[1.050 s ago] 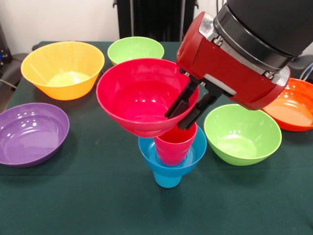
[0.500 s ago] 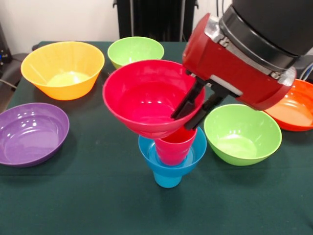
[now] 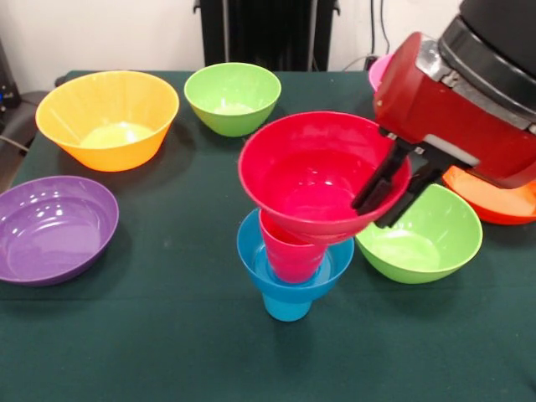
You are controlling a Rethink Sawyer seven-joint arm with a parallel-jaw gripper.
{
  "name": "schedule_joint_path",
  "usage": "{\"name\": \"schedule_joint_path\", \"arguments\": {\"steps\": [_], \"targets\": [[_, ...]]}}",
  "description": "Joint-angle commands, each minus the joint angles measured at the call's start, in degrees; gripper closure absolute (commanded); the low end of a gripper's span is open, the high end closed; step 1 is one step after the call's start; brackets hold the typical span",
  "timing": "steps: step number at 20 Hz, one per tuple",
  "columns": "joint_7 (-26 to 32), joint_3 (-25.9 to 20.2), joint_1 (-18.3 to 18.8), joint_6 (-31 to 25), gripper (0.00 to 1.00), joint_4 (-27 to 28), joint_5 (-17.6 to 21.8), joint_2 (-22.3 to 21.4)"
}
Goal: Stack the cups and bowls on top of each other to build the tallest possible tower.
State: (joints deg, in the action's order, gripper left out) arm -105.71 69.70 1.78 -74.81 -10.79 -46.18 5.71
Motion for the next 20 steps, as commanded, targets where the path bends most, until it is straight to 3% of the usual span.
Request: {"name": "schedule_joint_path", "arguments": {"steps": [1, 11, 20], "targets": [[1.1, -7.1, -1.8, 3.7, 1.00, -6.5, 6.1, -1.1], [3.4, -11.7, -3.6, 6.9, 1.00, -11.8, 10.4, -3.1], [2.6, -13.1, -3.3, 7.0, 1.00, -11.7, 12.4, -3.3]]}}
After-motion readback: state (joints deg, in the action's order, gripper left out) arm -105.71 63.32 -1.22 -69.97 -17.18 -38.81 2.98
